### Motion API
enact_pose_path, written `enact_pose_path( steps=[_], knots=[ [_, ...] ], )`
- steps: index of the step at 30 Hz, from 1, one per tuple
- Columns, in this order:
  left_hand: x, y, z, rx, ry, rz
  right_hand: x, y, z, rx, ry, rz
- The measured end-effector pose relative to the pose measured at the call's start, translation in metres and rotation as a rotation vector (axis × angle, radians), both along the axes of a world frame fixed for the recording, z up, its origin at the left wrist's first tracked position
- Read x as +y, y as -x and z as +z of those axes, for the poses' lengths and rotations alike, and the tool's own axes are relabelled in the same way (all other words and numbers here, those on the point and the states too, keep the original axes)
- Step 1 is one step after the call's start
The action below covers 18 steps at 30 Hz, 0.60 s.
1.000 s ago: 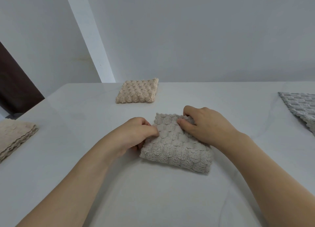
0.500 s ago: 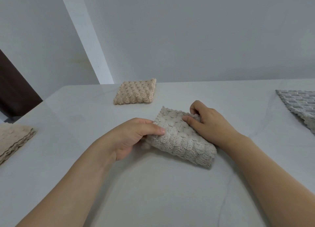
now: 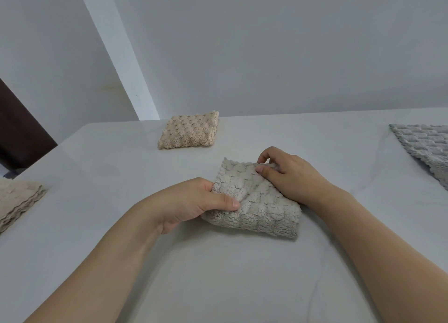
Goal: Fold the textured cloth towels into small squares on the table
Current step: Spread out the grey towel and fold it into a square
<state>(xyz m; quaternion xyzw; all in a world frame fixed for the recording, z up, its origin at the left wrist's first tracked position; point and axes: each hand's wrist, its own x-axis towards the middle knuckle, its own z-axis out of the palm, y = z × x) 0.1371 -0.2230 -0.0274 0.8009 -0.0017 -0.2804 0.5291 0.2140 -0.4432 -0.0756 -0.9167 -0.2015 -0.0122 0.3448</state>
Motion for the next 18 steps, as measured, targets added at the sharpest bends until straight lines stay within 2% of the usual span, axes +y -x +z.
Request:
enact_pose_path(
  steps=[5,9,12,15,18],
  knots=[
    [-0.001,-0.001,-0.003,-0.014,0.008,0.047,0.000,-0.003,-0.001,-0.002,-0.004,0.002],
    [-0.001,-0.002,-0.007,-0.093,0.241,0.187,0.001,-0.004,-0.001,-0.009,0.009,-0.012],
    [0.000,-0.003,-0.010,-0.137,0.351,0.158,0.002,-0.005,-0.001,-0.027,0.029,-0.027],
    [-0.003,-0.003,-0.011,-0.114,0.234,0.074,0.002,-0.007,-0.002,-0.042,0.042,-0.033],
    [-0.006,-0.005,-0.012,-0.119,0.082,0.147,0.002,-0.008,-0.002,-0.057,0.057,-0.039]
  ],
)
